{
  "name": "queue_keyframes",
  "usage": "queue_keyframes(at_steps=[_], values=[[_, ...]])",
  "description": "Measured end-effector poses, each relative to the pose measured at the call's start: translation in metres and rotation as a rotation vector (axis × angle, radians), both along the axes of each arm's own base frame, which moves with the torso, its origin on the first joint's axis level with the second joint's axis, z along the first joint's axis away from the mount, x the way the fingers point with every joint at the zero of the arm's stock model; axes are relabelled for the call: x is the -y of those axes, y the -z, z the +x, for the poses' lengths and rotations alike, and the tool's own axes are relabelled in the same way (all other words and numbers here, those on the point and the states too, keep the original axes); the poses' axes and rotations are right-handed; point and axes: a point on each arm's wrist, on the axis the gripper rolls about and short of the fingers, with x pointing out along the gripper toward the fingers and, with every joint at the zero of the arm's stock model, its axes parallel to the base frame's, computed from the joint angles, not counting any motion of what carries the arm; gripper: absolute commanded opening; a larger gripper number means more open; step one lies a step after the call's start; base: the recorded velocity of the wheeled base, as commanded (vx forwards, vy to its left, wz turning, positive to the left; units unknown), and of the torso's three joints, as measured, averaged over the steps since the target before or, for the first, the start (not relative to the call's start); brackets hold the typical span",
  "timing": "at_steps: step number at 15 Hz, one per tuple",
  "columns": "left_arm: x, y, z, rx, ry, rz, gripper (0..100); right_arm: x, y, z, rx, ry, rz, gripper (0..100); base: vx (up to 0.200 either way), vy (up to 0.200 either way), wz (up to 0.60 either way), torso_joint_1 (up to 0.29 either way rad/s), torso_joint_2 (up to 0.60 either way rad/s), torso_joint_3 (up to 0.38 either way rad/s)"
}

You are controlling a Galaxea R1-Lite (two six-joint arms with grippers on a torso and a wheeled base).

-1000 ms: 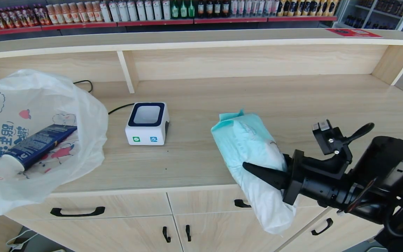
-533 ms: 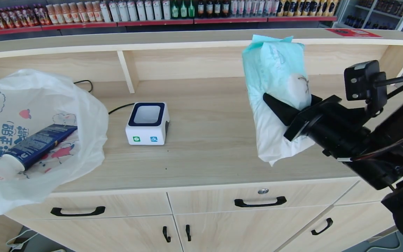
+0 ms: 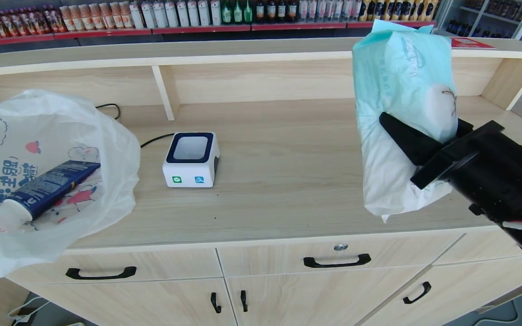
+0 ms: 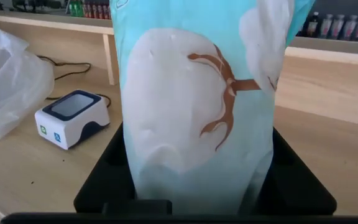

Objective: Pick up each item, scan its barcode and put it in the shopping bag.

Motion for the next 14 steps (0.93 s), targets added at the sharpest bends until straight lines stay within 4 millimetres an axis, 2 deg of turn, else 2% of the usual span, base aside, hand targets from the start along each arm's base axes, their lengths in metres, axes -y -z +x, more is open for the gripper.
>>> queue_keyframes(at_steps=[3, 6, 14], values=[[0.000, 0.000, 0.000, 0.000, 0.000, 0.000, 0, 0.010, 0.016, -0.008, -0.054, 0.027, -0.011, 0, -0.200, 0.000, 0.00, 0.004, 0.00, 0.005], [0.000, 0.000, 0.000, 0.000, 0.000, 0.000, 0, 0.022, 0.025, -0.011, -0.087, 0.064, 0.001, 0, 0.000, 0.000, 0.00, 0.000, 0.00, 0.000], [0.000, 0.000, 0.000, 0.000, 0.000, 0.000, 0, 0.029, 0.028, -0.015, -0.091, 0.083, 0.003, 0, 0.000, 0.200, 0.00, 0.006, 0.00, 0.004]])
